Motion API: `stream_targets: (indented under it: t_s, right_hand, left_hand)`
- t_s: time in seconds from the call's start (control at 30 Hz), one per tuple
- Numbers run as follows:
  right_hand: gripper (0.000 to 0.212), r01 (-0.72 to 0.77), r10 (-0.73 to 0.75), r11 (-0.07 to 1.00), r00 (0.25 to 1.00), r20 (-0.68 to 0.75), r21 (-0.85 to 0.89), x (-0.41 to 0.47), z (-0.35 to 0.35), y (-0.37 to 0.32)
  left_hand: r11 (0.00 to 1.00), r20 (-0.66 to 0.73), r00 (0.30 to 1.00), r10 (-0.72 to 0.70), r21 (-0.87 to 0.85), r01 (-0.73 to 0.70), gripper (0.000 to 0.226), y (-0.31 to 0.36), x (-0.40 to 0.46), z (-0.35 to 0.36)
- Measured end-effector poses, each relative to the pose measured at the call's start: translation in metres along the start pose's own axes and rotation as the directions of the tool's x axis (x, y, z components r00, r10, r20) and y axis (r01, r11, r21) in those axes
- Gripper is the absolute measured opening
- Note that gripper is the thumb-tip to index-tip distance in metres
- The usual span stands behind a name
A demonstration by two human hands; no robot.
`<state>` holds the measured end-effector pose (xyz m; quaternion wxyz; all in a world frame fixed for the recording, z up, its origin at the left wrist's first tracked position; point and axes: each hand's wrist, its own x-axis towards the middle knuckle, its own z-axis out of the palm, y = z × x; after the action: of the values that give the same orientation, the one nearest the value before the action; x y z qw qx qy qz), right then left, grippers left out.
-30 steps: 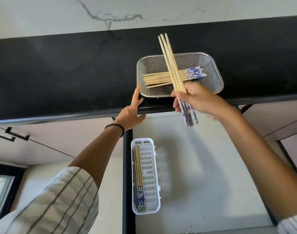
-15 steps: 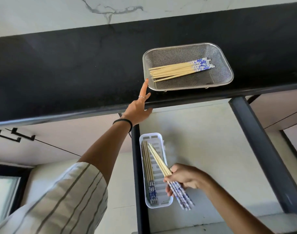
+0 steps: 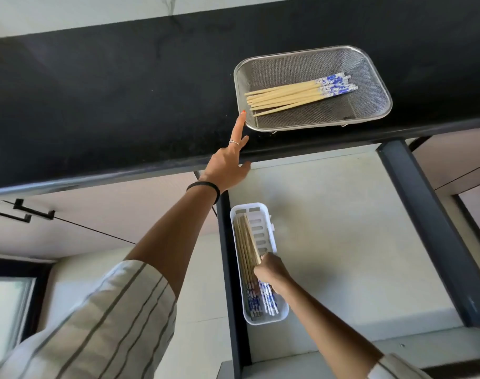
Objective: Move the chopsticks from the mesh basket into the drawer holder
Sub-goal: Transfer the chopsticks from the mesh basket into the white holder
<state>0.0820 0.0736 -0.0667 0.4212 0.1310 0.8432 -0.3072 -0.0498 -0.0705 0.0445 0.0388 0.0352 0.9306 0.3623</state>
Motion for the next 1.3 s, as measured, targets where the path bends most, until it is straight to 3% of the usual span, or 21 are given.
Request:
stream_targets:
  t_s: [0.1,0.17,0.37,0.67,1.07,1.3]
  right_hand:
    - [0.012,0.015,-0.019,0.996,0.999,-0.044,-0.088,0.004,0.010,0.001]
    - [0.030,0.026,-0.037,0.990,0.996,-0.081,-0.139,0.003,0.016,0.003]
    - [0.029,0.091,-0.134,0.968,0.975,-0.176,-0.232,0.001,0.025,0.010]
    - [0.031,0.116,-0.183,0.934,0.968,-0.172,-0.338,-0.007,0.028,0.015]
    - [0.057,0.159,-0.241,0.921,0.949,-0.202,-0.355,-0.013,0.029,0.020]
    - [0.060,0.169,-0.248,0.912,0.953,-0.175,-0.373,-0.018,0.029,0.021]
  left_hand:
    - [1.000,0.007,1.000,0.000,-0.001,0.001,0.101,-0.001,0.000,-0.001]
    - [1.000,0.008,1.000,0.000,0.003,0.000,0.102,-0.001,0.000,-0.001]
    - [1.000,0.002,1.000,-0.007,0.003,0.007,0.101,-0.001,0.000,-0.001]
    - [1.000,0.001,1.000,-0.002,-0.003,0.002,0.103,-0.002,0.000,0.000]
    - [1.000,0.005,1.000,-0.019,-0.010,0.019,0.103,-0.002,0.000,-0.001]
    - [1.000,0.003,1.000,-0.008,-0.022,0.008,0.104,-0.002,0.000,-0.001]
